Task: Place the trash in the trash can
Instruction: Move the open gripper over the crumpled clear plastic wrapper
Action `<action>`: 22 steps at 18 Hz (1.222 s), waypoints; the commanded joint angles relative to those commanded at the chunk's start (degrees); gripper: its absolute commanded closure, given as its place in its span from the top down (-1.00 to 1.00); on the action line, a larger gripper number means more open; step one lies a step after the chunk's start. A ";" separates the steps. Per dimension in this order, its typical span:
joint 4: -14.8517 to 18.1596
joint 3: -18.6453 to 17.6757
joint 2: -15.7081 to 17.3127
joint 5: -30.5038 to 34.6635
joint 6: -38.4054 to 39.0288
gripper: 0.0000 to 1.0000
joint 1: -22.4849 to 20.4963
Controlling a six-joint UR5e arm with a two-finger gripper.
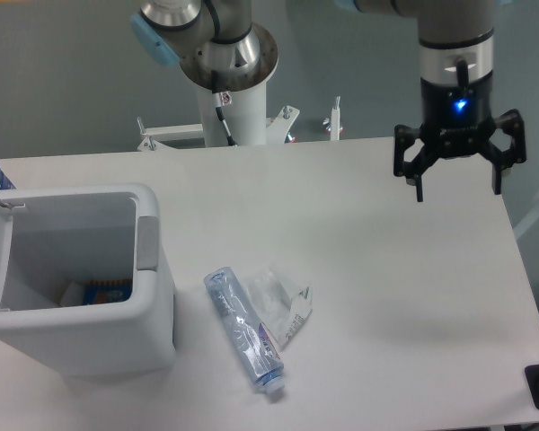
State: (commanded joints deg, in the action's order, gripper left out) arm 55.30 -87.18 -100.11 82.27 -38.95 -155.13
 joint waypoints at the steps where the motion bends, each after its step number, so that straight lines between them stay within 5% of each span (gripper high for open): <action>1: -2.02 -1.05 0.00 0.00 1.32 1.00 0.44; 4: -5.37 -4.75 -0.09 0.09 2.83 1.00 1.06; 10: -5.47 -8.27 -0.44 0.00 5.37 1.00 3.16; 22: -5.29 -13.36 -6.94 0.44 6.08 1.00 12.04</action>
State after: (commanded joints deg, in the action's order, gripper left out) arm 50.01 -100.54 -107.04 82.70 -32.87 -143.09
